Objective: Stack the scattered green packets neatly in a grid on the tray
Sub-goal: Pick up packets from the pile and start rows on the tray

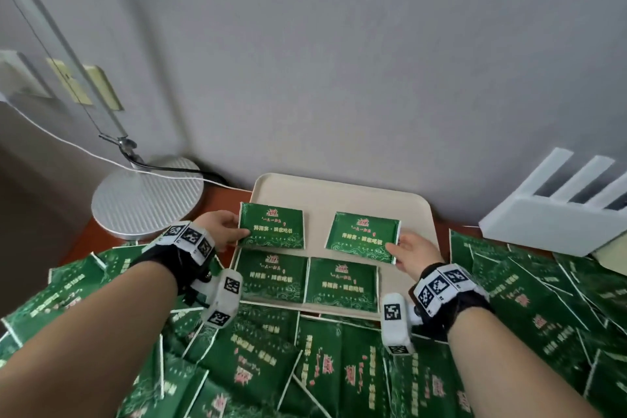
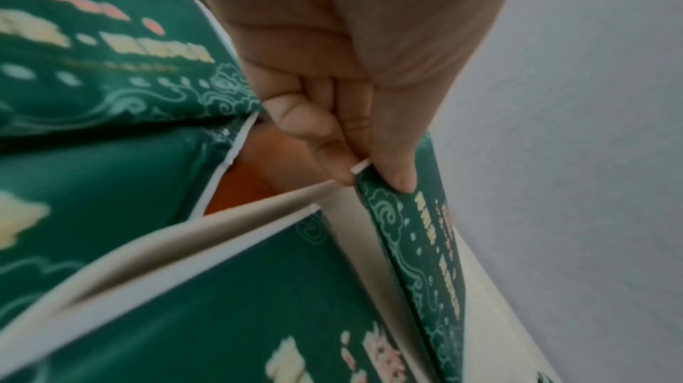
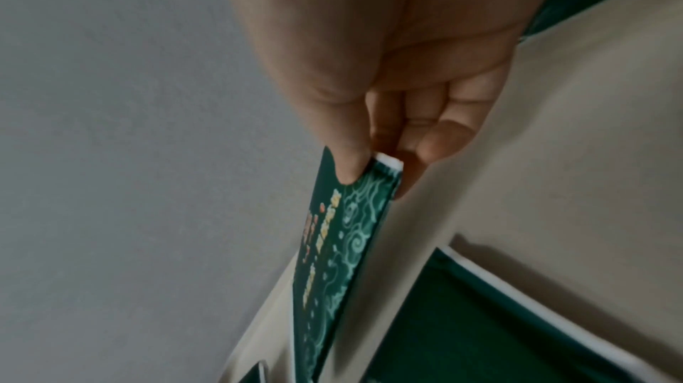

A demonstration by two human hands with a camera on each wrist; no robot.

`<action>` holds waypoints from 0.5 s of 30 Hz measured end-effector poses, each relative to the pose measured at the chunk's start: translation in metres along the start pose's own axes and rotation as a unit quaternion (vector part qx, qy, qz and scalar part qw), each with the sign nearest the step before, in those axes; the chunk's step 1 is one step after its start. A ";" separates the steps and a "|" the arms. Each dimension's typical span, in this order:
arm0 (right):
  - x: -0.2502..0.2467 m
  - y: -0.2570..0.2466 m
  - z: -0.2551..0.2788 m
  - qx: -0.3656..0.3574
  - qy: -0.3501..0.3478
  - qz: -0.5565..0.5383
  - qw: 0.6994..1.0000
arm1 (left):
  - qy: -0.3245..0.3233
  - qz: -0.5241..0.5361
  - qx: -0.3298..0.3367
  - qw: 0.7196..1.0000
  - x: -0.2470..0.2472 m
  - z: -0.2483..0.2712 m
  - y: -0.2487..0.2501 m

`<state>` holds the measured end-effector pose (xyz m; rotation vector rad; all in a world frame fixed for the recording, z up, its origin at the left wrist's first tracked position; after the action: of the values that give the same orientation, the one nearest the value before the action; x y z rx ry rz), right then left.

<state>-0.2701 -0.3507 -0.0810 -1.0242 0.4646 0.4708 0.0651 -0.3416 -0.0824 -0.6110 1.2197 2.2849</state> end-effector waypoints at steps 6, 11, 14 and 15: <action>0.015 0.007 -0.026 0.009 0.001 0.080 0.997 | 0.013 -0.052 0.013 0.998 0.007 -0.020 0.006; 0.019 0.009 -0.030 -0.001 0.016 0.114 0.993 | 0.036 -0.101 0.015 0.994 0.008 -0.023 0.008; 0.020 0.006 -0.031 -0.006 0.015 0.115 0.993 | 0.054 -0.126 0.011 0.991 0.007 -0.022 0.008; 0.020 0.006 -0.031 -0.009 0.016 0.113 0.993 | 0.054 -0.137 0.011 0.989 0.007 -0.021 0.008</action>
<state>-0.2614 -0.3724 -0.1102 -1.0025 0.6092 0.6616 0.0581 -0.3621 -0.0916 -0.8487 1.1303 2.0288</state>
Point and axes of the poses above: each hand's wrist, its own z-axis away from the middle knuckle, its own x-axis out of the palm, y = z × x, the point moved 4 cm from there along -z, towards the middle knuckle, and after that the axes turned 2 degrees about x, right-handed, at the moved point
